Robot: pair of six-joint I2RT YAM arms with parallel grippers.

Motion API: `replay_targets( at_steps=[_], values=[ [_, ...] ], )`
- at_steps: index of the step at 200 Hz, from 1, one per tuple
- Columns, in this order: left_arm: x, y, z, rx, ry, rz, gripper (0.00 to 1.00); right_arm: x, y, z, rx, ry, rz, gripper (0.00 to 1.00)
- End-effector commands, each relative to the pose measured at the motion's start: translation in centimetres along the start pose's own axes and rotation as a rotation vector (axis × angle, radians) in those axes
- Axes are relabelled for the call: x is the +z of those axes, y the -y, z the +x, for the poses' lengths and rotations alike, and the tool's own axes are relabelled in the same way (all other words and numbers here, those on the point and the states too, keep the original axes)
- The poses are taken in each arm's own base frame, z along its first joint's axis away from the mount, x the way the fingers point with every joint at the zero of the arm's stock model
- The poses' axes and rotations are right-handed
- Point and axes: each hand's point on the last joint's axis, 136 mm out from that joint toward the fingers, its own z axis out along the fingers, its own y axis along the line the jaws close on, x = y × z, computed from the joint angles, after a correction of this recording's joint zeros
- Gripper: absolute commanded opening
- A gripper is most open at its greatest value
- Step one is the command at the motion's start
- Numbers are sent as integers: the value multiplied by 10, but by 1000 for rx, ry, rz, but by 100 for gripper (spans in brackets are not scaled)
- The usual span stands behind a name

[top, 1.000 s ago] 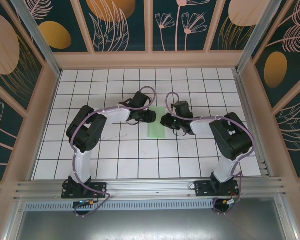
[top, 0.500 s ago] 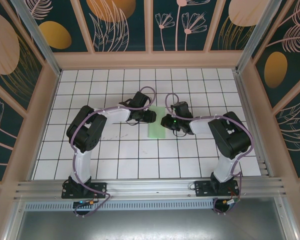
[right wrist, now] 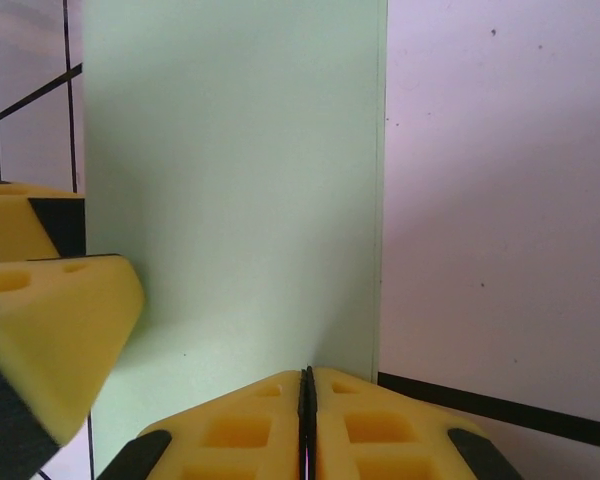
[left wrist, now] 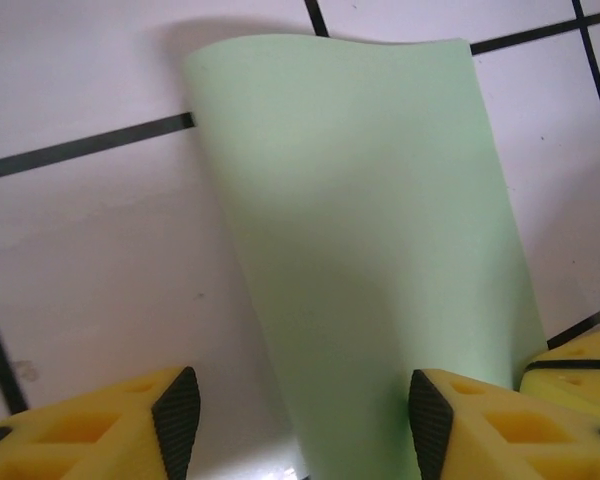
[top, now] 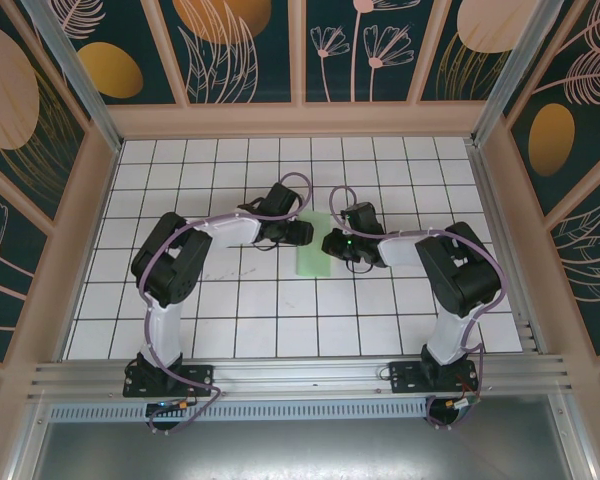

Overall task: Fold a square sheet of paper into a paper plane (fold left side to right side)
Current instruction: Hold the square sheet of paper at the center of the table, then first fold the square sheet of paper in half at the center of the table.

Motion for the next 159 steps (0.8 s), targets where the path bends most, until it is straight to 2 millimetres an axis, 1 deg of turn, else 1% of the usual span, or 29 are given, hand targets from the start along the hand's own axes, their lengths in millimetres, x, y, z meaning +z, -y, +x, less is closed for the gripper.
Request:
replay_targets(
  at_steps=[1,22,42,57,75,87,96,113,159],
  values=[
    [-32,-4,-20,1,74,-38,63,12,21,17,0,-60,83,13],
    [-50,-1,-28,-8,119,-21,64,12,22,17,-2,-62,89,13],
    [-62,16,-29,-9,148,77,60,13,21,17,-3,-63,89,13],
    [-63,33,-25,-11,134,179,51,13,22,17,-2,-63,91,13],
    [-58,49,-18,-19,106,289,42,13,23,18,-3,-65,94,13],
    [-55,57,-16,-26,97,349,38,13,23,18,-2,-67,97,13],
    [-51,61,-13,-27,85,376,37,13,23,19,-1,-68,97,13],
    [-42,57,-9,-32,72,372,37,12,24,19,-2,-67,103,13],
    [-13,38,12,-46,12,303,36,12,26,20,-3,-72,109,13]
  ],
)
